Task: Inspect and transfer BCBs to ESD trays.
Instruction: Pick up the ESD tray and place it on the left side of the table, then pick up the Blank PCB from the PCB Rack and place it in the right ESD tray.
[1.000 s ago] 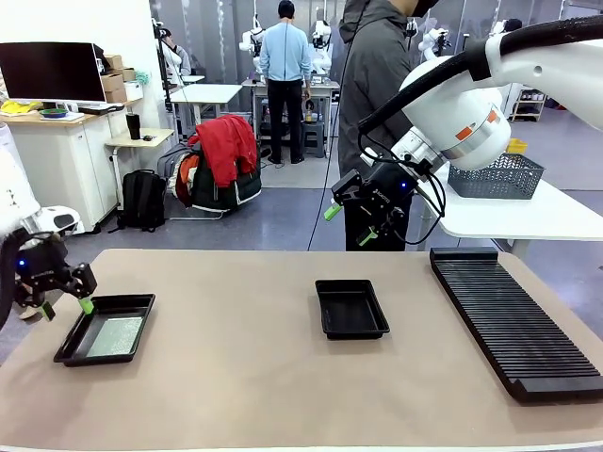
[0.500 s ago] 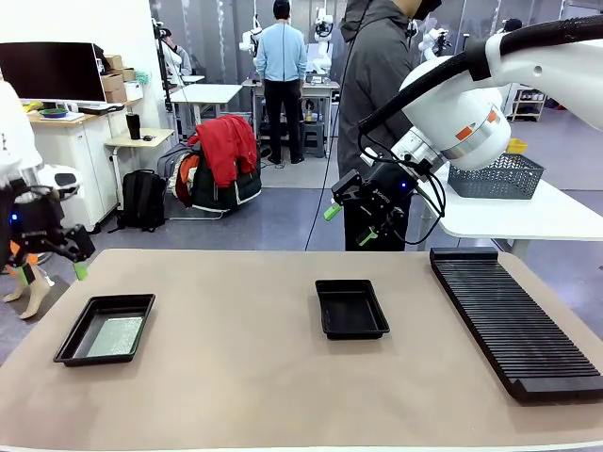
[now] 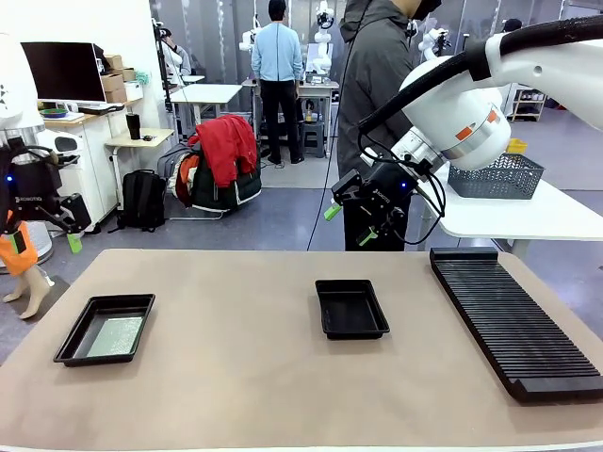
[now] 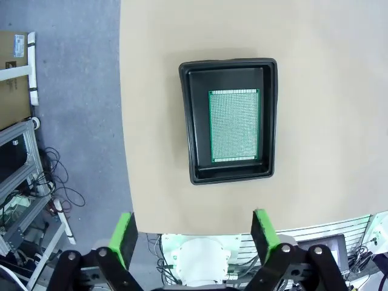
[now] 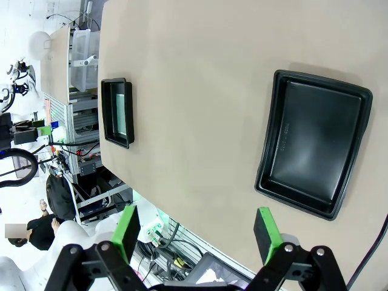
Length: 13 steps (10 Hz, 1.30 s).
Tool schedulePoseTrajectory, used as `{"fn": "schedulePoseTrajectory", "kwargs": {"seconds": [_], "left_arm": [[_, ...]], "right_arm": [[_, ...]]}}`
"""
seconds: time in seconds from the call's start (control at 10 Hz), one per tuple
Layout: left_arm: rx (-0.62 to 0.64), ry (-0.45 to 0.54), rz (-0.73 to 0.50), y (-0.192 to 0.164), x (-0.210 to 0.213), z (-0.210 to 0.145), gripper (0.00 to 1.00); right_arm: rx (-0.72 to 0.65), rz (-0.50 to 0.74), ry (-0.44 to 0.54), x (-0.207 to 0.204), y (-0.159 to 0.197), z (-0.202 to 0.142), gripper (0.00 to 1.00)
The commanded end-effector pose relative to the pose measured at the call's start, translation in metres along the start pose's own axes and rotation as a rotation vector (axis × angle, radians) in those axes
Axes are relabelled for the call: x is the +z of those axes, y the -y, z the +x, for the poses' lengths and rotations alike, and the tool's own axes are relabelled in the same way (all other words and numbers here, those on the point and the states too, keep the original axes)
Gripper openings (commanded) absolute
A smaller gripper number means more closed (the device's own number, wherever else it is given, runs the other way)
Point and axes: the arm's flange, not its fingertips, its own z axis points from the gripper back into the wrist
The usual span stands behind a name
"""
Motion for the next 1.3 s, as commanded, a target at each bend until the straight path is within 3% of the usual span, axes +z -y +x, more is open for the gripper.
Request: {"fn": "schedulePoseTrajectory", "kwargs": {"seconds": [0.0,1.2], "left_arm": [[0.013,-0.023,0.026,0.0043,0.0021,-0.0016,1.00],[0.000,0.000,0.000,0.0000,0.0000,0.0000,1.00]], "right_arm": [[-0.002,0.001,0.000,-0.0008,-0.0009,-0.0002,1.00],[-0.002,0.001,0.000,-0.0008,-0.0009,-0.0002,1.00]]}}
